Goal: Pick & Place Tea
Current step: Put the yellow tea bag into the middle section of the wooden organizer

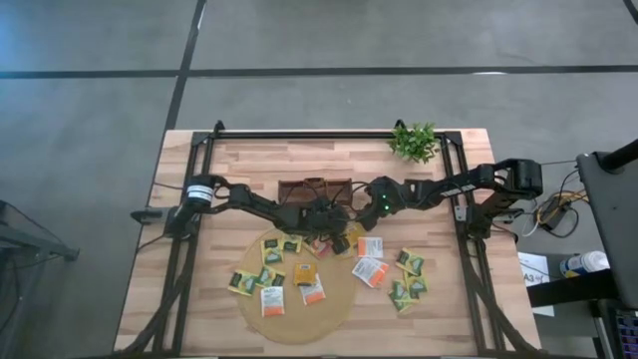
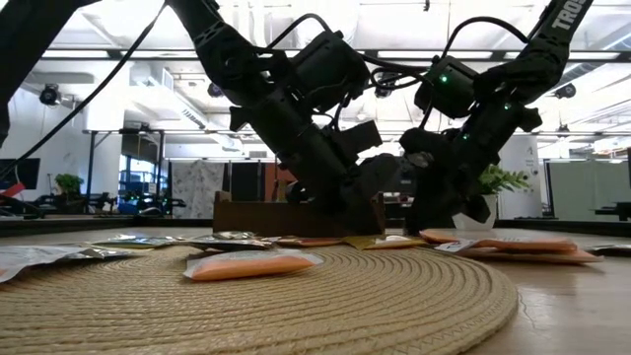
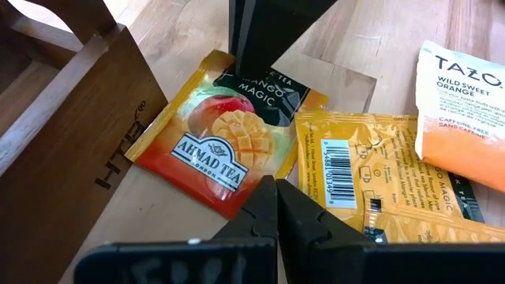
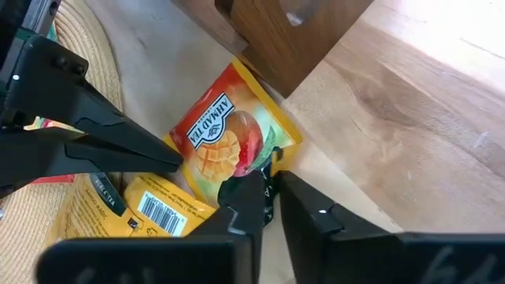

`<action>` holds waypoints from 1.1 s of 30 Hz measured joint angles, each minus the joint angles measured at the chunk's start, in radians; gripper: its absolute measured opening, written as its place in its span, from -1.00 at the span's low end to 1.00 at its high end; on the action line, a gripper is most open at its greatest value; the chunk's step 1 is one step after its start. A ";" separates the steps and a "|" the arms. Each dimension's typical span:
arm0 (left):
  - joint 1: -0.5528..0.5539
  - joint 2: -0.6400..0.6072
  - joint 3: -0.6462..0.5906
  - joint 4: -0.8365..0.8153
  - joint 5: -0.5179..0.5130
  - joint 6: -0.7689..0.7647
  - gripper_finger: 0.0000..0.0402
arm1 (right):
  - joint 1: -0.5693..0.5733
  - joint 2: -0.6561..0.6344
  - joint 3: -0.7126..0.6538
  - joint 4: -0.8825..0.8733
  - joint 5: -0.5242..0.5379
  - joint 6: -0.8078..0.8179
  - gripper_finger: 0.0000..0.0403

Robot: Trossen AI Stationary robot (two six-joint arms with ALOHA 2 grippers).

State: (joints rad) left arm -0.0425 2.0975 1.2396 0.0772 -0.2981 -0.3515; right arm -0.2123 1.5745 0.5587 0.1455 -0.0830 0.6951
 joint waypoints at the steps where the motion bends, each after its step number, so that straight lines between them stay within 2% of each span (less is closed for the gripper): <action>1: 0.000 0.000 0.000 0.000 0.000 0.000 -1.00 | 0.000 0.000 0.000 0.000 0.001 0.000 -0.86; 4: -0.002 -0.006 0.000 -0.001 0.002 0.000 -1.00 | 0.000 0.000 0.000 0.000 0.003 -0.009 -0.94; 13: -0.020 -0.083 -0.003 -0.034 -0.008 -0.001 -1.00 | 0.000 -0.005 0.005 0.003 0.003 -0.063 -0.96; 19: -0.043 -0.152 -0.003 -0.122 -0.021 -0.001 -1.00 | 0.003 -0.048 0.026 -0.014 0.003 -0.083 -0.96; 22: -0.062 -0.206 -0.003 -0.178 -0.069 -0.020 -1.00 | 0.010 -0.094 0.068 -0.052 0.003 -0.137 -0.96; 27: -0.105 -0.322 -0.003 -0.296 -0.207 -0.049 -1.00 | 0.019 -0.128 0.245 -0.301 0.061 -0.350 -0.96; 33: -0.139 -0.431 -0.003 -0.459 -0.413 -0.119 -1.00 | 0.011 -0.009 0.543 -0.563 0.083 -0.601 -0.96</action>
State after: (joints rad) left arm -0.1814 1.6670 1.2366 -0.3815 -0.7112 -0.4705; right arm -0.2012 1.5657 1.1014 -0.4178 0.0000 0.0943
